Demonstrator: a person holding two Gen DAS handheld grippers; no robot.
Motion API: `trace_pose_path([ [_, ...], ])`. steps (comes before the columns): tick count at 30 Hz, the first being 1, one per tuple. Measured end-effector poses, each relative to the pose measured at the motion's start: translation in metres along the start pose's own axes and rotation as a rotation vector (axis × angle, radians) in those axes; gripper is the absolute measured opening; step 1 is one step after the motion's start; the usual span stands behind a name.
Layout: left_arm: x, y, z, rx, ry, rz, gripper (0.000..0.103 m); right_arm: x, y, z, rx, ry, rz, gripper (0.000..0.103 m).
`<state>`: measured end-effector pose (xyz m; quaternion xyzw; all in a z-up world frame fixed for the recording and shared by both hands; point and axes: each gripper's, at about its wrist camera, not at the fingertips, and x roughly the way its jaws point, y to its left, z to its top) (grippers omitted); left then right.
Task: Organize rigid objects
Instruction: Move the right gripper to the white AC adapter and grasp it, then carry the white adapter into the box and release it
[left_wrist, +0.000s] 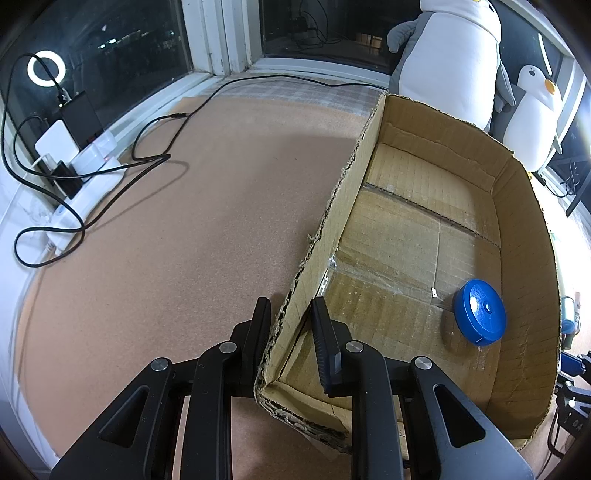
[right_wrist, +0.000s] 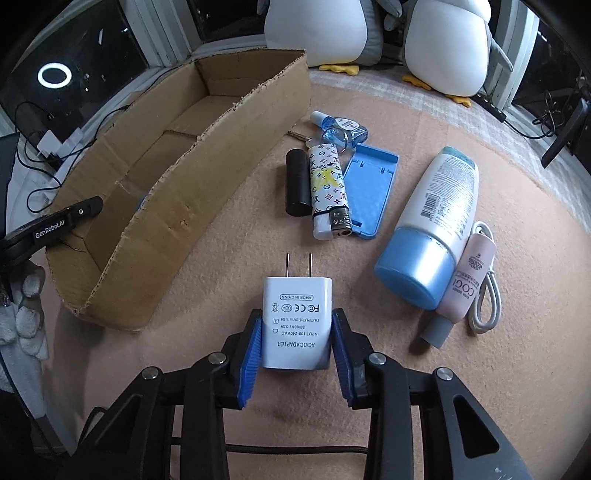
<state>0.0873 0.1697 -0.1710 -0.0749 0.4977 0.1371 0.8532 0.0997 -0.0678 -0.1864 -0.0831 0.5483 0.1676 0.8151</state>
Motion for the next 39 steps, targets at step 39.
trace_pose_path([
  [39, 0.002, -0.001, 0.0, -0.005, -0.005, -0.003, 0.021, -0.022, 0.087, 0.099, -0.128, -0.213, 0.064, 0.032],
])
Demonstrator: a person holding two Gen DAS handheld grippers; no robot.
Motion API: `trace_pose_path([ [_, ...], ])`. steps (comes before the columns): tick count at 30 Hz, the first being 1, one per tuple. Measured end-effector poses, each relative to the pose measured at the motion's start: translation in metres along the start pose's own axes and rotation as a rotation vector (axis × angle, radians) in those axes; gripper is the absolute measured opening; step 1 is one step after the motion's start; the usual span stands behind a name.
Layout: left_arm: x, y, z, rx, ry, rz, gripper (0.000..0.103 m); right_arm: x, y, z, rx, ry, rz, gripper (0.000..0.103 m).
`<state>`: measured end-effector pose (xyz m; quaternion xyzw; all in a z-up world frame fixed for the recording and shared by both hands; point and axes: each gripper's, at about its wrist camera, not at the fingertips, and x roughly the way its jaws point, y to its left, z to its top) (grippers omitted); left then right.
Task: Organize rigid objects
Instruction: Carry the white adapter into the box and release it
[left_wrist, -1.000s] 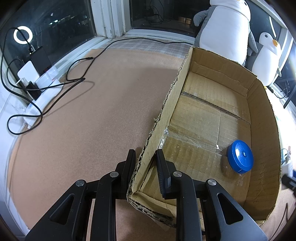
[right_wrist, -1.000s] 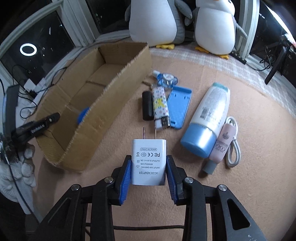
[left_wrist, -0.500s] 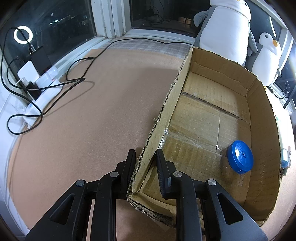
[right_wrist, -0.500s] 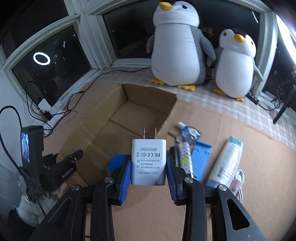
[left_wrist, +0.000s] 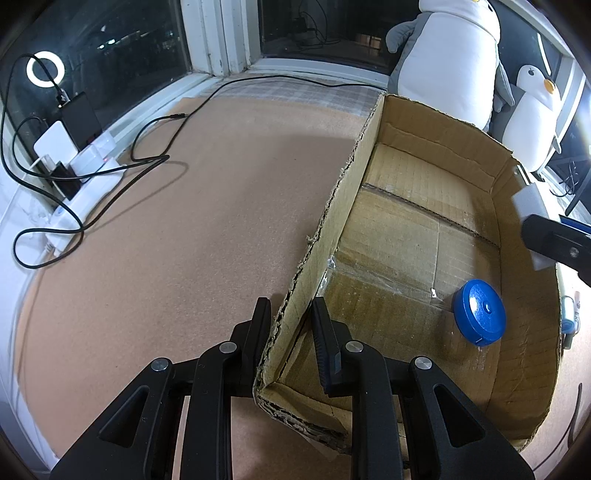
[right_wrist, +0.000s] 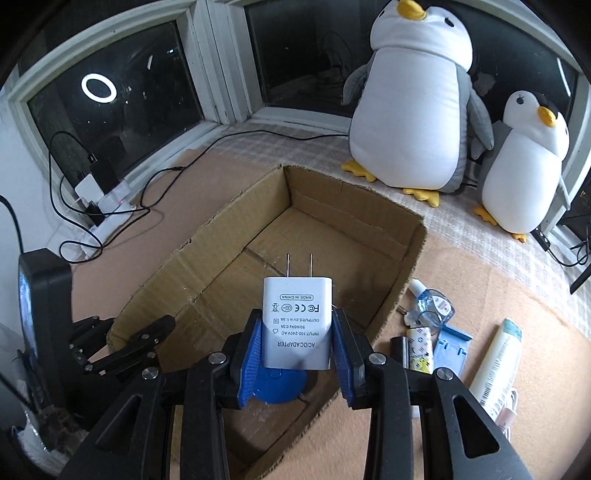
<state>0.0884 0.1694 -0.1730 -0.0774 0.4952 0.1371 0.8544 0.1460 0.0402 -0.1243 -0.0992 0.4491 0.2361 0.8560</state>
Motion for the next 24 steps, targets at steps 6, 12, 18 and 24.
trace_pose_path([
  [6, 0.0, 0.0, 0.0, -0.001, 0.0, 0.0, 0.021, 0.01, -0.004, 0.007, 0.011, 0.004, -0.001, 0.032],
  [12, 0.0, 0.001, 0.0, 0.0, 0.0, 0.0, 0.021, 0.012, -0.005, 0.012, 0.0, -0.004, -0.011, 0.033],
  [18, 0.001, 0.0, -0.001, 0.001, -0.002, 0.001, 0.021, 0.005, -0.006, 0.013, -0.012, -0.043, -0.028, 0.054],
  [24, 0.001, 0.0, -0.001, 0.002, -0.002, 0.001, 0.021, -0.003, -0.012, 0.015, 0.0, -0.052, -0.028, 0.055],
])
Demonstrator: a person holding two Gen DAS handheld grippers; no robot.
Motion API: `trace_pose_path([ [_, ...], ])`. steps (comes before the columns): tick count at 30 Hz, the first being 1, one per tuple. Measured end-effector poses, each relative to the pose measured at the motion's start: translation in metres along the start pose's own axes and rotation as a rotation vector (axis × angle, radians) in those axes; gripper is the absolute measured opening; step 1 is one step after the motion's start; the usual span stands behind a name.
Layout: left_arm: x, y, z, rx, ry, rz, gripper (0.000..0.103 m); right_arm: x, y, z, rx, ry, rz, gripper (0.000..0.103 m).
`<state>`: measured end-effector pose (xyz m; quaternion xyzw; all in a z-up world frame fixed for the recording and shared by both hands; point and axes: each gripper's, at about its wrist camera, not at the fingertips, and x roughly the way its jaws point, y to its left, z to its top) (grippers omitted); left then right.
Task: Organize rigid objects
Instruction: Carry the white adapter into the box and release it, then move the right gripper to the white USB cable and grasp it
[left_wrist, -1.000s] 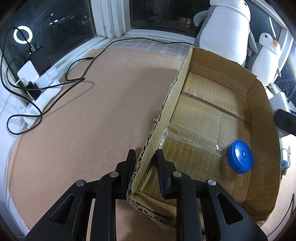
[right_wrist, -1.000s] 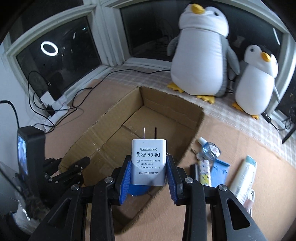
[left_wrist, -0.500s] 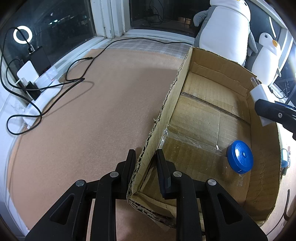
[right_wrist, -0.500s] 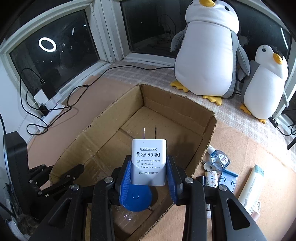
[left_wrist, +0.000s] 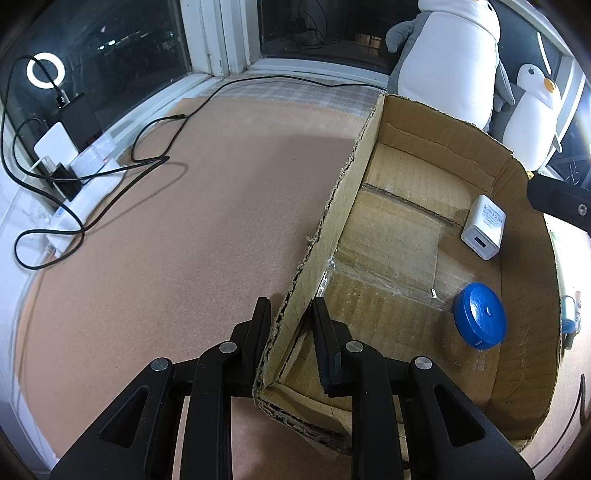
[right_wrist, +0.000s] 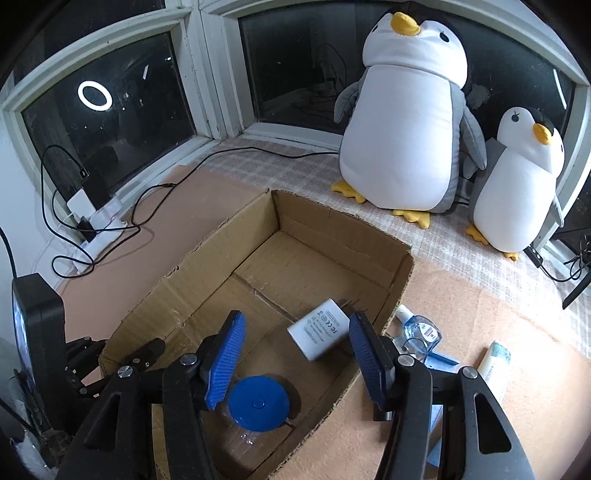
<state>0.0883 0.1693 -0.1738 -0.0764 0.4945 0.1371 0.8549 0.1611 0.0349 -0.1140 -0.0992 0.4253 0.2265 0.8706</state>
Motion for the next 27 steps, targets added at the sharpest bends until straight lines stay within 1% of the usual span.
trace_pose_path([
  [8, 0.0, 0.0, 0.0, 0.0, 0.0, 0.0, 0.021, -0.01, -0.006, -0.003, 0.007, -0.004, -0.004, 0.055],
  [15, 0.0, 0.001, 0.0, 0.002, 0.0, 0.0, 0.021, -0.033, -0.024, -0.019, 0.032, -0.007, -0.005, 0.055],
  [19, 0.0, 0.0, 0.0, 0.002, -0.001, 0.0, 0.021, -0.053, -0.046, -0.034, 0.078, -0.013, -0.008, 0.055],
  [23, 0.0, 0.001, 0.0, 0.002, -0.001, 0.0, 0.021, -0.072, -0.073, -0.053, 0.111, -0.016, -0.047, 0.055],
  [27, 0.0, 0.001, 0.0, 0.002, -0.001, 0.001, 0.021, -0.088, -0.105, -0.072, 0.171, -0.015, -0.088, 0.055],
])
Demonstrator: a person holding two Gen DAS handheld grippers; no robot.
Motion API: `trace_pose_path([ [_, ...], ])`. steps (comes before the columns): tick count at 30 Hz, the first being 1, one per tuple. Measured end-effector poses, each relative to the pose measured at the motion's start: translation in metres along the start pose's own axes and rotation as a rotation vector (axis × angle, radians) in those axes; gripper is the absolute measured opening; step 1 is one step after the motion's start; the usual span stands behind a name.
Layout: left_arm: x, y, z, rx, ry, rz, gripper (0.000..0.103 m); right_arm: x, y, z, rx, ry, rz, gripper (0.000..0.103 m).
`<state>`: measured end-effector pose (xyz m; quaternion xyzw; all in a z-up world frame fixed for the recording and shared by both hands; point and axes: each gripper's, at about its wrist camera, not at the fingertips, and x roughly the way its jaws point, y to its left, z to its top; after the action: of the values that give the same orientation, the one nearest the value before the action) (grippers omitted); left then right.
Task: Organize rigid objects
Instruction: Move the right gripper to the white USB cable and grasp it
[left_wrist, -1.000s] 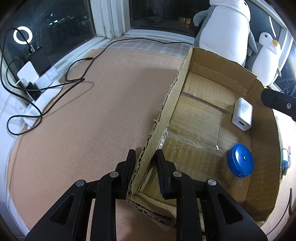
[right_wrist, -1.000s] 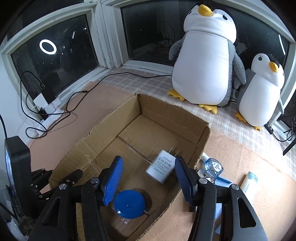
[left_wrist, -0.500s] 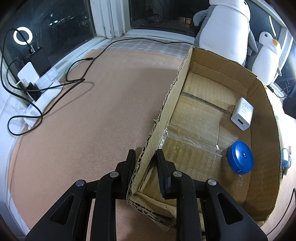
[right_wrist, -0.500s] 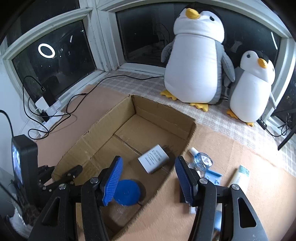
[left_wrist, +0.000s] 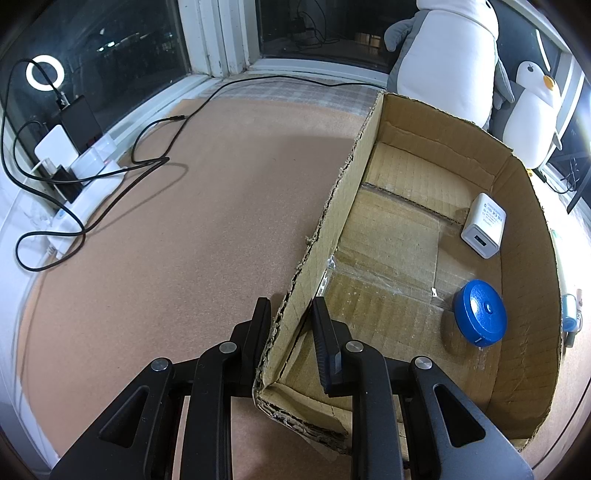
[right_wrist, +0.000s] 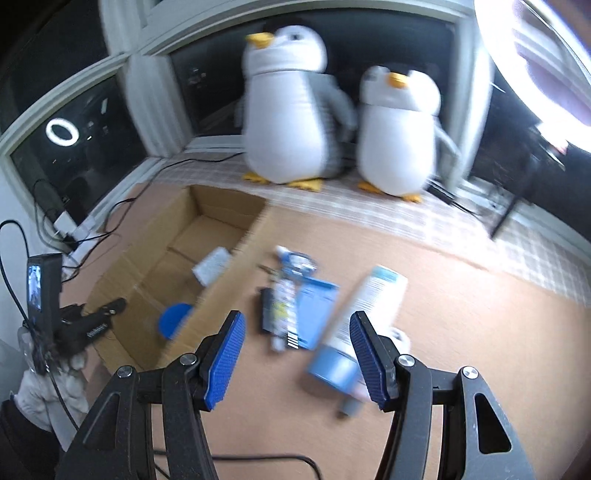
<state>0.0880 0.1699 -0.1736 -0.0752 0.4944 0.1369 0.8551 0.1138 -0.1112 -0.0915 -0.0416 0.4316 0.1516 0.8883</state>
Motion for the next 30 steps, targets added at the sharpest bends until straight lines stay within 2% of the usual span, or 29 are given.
trace_pose_path([
  [6, 0.0, 0.001, 0.0, 0.003, 0.001, 0.002, 0.021, -0.007, -0.047, -0.019, 0.062, 0.018, -0.069, 0.055],
  [14, -0.001, 0.001, 0.0, 0.003, 0.002, 0.005, 0.021, 0.009, -0.088, -0.042, 0.094, 0.083, -0.117, 0.055],
  [21, -0.001, 0.001, 0.0, 0.003, 0.004, 0.011, 0.021, 0.03, -0.094, -0.056, 0.076, 0.136, -0.104, 0.054],
  [25, -0.001, 0.001, 0.0, 0.003, 0.005, 0.013, 0.021, 0.042, -0.089, -0.059, 0.055, 0.159, -0.095, 0.048],
  [30, -0.001, 0.001, 0.0, 0.004, 0.005, 0.013, 0.021, 0.055, -0.082, -0.058, 0.03, 0.18, -0.087, 0.045],
])
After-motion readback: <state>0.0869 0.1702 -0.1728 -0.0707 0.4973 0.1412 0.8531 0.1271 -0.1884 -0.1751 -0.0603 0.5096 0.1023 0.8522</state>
